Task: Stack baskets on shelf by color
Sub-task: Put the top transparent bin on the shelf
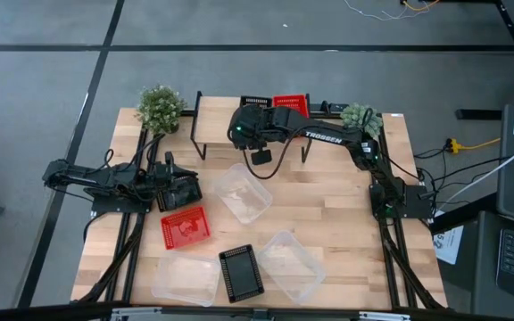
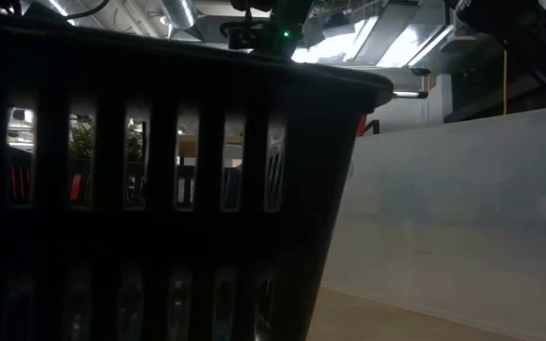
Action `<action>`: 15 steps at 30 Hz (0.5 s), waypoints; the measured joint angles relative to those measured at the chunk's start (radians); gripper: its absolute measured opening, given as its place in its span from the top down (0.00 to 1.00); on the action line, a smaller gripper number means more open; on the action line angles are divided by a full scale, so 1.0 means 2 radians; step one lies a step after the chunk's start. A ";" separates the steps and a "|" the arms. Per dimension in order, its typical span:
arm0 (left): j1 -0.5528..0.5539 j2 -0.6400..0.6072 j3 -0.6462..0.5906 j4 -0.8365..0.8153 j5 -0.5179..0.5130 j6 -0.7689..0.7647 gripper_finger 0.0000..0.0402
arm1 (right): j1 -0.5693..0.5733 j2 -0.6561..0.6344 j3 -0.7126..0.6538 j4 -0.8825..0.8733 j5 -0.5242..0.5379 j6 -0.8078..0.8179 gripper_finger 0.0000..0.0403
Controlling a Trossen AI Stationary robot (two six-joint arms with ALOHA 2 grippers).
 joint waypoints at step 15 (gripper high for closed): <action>0.000 0.000 0.000 0.000 0.000 0.001 0.82 | -0.001 0.000 0.000 0.001 0.000 -0.072 0.71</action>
